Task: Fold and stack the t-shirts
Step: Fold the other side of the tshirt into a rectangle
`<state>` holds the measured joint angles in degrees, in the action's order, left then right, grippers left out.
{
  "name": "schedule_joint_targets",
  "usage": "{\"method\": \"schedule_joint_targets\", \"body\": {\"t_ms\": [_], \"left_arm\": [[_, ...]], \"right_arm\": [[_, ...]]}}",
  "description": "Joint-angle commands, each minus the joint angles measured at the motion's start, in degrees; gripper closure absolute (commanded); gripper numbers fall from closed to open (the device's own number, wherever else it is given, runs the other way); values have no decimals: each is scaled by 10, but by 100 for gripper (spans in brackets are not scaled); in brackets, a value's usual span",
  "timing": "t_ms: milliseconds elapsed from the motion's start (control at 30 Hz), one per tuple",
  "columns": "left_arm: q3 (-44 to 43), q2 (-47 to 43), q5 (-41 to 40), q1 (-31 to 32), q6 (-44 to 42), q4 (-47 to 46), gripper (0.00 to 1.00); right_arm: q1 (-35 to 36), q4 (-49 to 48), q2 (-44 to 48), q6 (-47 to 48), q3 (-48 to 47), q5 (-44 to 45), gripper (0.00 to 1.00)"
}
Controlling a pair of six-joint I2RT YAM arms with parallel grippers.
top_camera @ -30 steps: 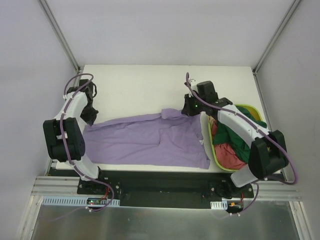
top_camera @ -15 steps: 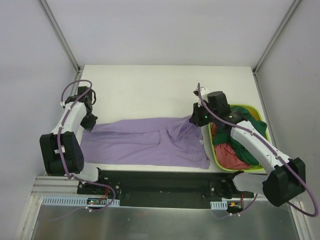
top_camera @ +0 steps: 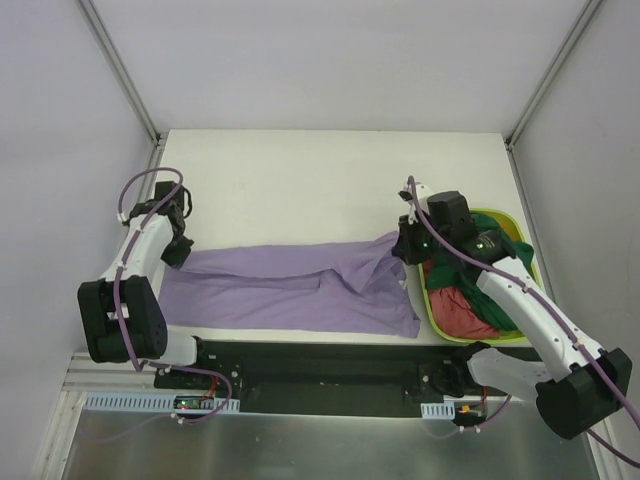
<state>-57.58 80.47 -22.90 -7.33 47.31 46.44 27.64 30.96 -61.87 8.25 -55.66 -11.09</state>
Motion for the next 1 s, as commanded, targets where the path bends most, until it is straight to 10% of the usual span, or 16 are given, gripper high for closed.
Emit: {"method": "schedule_joint_targets", "body": {"t_ms": [0, 967], "left_arm": [[6, -29, -42, -3, 16, 8, 100], [5, 11, -60, -6, 16, 6, 100]], "right_arm": [[3, 52, 26, 19, -14, 18, 100], [3, 151, 71, -62, 50, -34, 98]]}}
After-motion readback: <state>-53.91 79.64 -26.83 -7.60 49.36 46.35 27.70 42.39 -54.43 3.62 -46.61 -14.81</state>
